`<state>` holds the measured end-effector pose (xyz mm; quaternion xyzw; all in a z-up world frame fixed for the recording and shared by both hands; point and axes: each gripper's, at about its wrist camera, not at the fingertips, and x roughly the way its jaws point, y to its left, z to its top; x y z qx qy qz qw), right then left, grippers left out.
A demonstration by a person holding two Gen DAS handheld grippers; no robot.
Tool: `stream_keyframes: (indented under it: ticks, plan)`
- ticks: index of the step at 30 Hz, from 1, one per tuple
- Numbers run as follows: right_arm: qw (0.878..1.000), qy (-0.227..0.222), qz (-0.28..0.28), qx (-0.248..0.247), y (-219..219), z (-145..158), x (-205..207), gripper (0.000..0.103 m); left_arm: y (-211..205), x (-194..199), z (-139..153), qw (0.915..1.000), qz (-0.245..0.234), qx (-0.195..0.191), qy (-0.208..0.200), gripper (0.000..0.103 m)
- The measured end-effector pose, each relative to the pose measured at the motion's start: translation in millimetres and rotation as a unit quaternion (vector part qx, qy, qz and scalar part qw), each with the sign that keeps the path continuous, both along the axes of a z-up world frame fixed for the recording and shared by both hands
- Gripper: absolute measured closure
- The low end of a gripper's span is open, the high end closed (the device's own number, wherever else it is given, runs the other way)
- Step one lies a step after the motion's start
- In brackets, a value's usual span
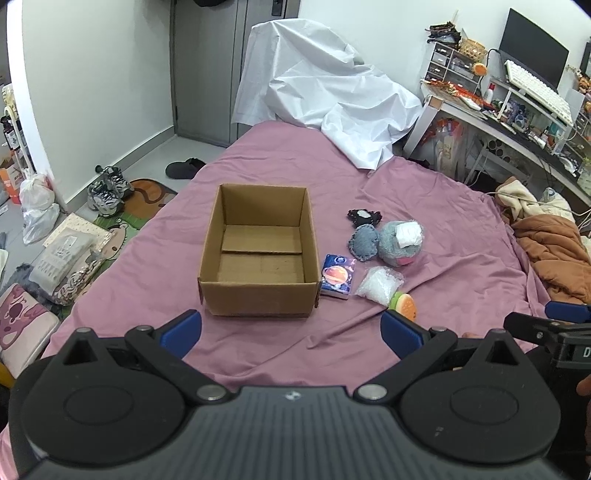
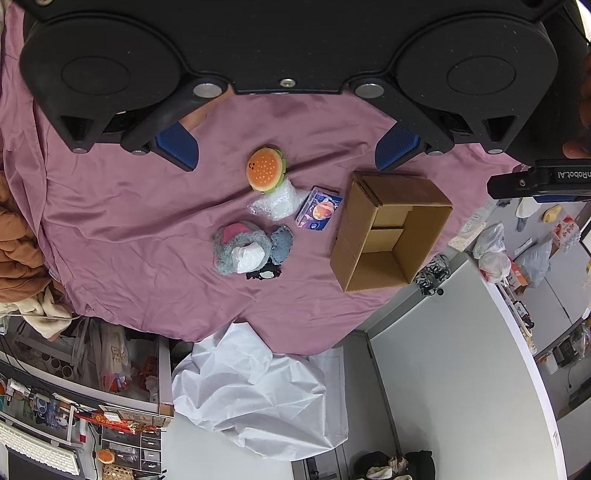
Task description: Organize soft objects
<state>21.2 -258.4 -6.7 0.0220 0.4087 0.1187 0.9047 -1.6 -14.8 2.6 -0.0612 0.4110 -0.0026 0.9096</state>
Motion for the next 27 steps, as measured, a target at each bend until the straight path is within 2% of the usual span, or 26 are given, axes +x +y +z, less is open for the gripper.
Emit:
stream_keyframes:
  ticks: [7, 17, 21, 27]
  plan:
    - [1.0, 0.005, -0.005, 0.002, -1.4, -2.1, 6.6, 0.0, -1.4, 7.1, -0.3, 0.9999, -0.004, -0.013, 0.0, 0.001]
    - [0.999, 0.028, -0.039, 0.014, -12.3, -20.3, 25.7, 0.0, -9.4, 26.8, -9.2, 0.9997, -0.009, -0.021, 0.001, 0.001]
    - [0.997, 0.04, -0.067, 0.023, -14.2, -29.6, 35.9, 0.0, -13.0, 39.5, -15.0, 0.9996, -0.014, -0.026, 0.002, 0.003]
    - [0.991, 0.069, -0.103, 0.044, -12.0, -48.7, 53.4, 0.006, -22.2, 60.7, -23.7, 0.9987, -0.029, -0.042, 0.003, 0.003]
